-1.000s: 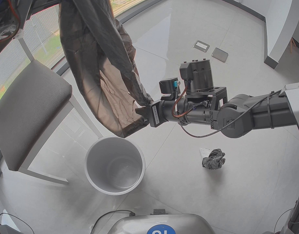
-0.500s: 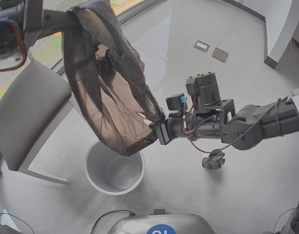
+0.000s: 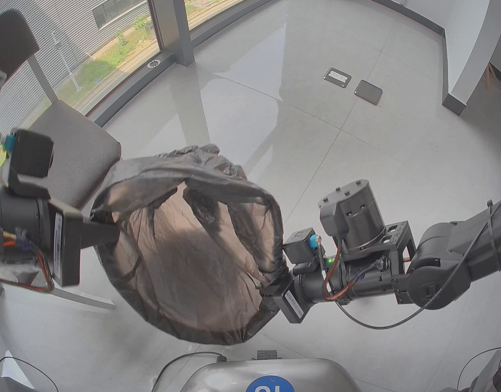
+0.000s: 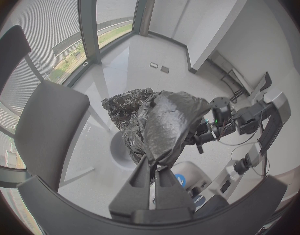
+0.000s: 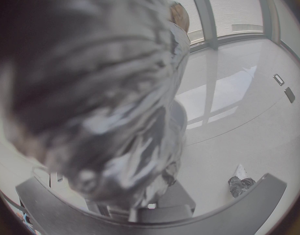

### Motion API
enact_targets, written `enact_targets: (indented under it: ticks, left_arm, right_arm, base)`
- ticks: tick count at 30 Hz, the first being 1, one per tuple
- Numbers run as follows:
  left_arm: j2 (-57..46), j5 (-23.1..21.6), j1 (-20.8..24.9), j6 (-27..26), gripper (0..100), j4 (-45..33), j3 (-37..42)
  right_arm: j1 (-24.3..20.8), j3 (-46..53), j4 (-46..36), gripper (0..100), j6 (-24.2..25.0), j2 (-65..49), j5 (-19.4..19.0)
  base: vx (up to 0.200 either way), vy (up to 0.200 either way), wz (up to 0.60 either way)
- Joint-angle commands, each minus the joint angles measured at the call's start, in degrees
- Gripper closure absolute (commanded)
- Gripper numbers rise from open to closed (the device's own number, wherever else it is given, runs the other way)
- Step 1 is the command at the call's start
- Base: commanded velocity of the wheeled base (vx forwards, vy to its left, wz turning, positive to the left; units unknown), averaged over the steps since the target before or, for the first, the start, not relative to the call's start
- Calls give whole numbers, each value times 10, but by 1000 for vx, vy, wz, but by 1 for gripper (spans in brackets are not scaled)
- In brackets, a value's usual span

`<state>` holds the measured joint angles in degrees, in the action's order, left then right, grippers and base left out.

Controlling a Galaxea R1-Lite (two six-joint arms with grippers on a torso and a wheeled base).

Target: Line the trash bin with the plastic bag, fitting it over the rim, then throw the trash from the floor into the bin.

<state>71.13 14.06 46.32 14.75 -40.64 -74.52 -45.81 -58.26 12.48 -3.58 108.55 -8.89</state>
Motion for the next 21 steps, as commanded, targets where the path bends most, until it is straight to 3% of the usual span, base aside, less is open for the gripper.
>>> enact_targets:
  ticks: [1,5,15,21]
  left_arm:
    - [-17,2,0,6,100,-9,50]
    - [3,1,5,27,100,-10,68]
    - [64,-3,1,51,100,11,84]
    - [88,-10,3,97,100,0,89]
  right_arm:
    - [-16,31,0,100,-16,8,-26]
    - [-12,44,-2,100,-17,13,-46]
    - [0,50,-2,100,-23,30,-48]
    - [1,54,-3,100,-20,39,-61]
  base:
    - [0,0,0]
    - [0,0,0]
    - [0,0,0]
    - [0,0,0]
